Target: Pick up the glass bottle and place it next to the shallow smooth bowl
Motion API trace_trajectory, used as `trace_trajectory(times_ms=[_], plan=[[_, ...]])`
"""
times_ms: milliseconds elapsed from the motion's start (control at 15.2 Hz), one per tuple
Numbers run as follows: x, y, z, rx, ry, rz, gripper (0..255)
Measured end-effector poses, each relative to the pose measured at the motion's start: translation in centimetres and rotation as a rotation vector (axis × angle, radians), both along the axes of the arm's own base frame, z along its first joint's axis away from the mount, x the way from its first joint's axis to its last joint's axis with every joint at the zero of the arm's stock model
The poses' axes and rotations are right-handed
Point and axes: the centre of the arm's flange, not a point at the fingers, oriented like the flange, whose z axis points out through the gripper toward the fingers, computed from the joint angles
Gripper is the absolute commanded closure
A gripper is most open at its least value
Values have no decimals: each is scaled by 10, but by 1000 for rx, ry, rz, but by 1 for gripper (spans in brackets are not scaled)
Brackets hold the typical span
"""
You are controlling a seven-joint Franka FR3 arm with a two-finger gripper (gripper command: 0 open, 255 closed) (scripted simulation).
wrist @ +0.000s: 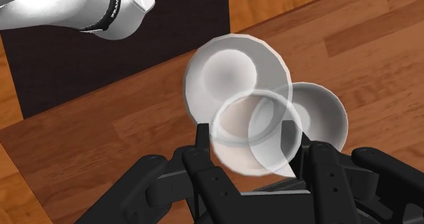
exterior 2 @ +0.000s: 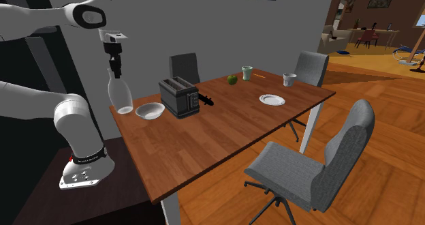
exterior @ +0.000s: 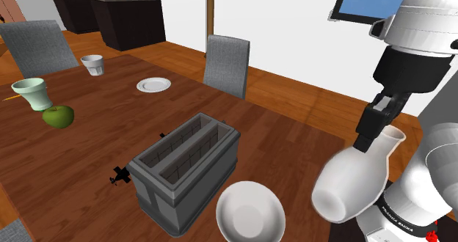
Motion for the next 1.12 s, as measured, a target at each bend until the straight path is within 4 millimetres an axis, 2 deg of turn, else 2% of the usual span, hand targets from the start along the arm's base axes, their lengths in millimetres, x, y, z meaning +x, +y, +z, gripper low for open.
trace_trajectory(times_ms=[1122], plan=[[-1,-1,-91,0,0,0,255]])
